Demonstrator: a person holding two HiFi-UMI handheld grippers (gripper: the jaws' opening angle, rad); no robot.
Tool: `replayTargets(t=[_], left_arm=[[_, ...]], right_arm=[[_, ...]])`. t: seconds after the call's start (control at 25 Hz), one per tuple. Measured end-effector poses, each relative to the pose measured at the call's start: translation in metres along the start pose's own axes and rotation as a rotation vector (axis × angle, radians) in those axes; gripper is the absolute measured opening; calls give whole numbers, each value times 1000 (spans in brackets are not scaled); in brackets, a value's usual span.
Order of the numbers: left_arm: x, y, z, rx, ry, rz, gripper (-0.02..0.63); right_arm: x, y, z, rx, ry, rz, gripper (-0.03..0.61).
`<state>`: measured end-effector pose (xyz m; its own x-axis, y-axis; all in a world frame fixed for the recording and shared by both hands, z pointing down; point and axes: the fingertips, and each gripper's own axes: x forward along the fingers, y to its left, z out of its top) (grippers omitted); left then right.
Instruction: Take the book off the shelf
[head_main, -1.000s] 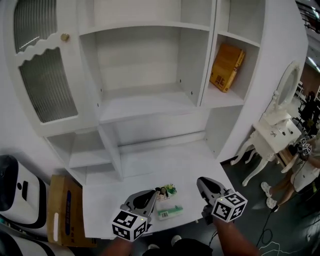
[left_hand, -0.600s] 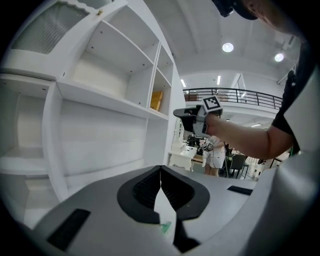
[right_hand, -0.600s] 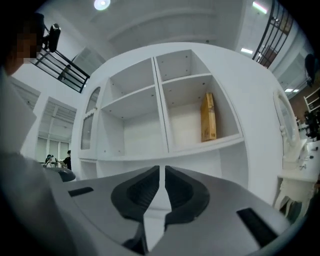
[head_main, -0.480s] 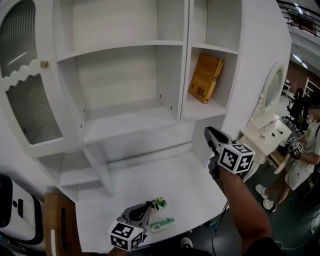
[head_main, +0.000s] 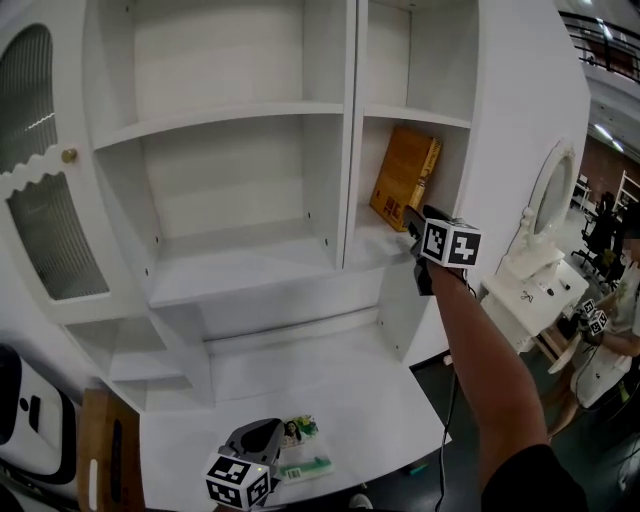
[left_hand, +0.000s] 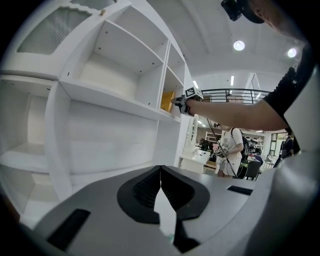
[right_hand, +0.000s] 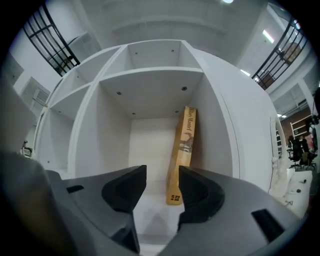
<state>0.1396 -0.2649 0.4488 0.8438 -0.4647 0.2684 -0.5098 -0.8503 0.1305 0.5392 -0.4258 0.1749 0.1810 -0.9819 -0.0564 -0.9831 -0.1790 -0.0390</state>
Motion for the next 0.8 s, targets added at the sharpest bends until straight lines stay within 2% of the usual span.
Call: replayTargets(t=[0.28,0.48,0.68,0.8], left_arm=[[2,1,-10,2,36,74,11],[0,4,-13,-11,44,103,11],[-2,6,-15,-20,50,128,11],[-3,7,-15,-32,47,136,11]], right_arm=[[44,-31,-8,101,62,-58,222],[62,-40,-6,149,92,-52,230],[76,-39,4,139,75,-31,229],[83,-40,10,112,66,-55,229]])
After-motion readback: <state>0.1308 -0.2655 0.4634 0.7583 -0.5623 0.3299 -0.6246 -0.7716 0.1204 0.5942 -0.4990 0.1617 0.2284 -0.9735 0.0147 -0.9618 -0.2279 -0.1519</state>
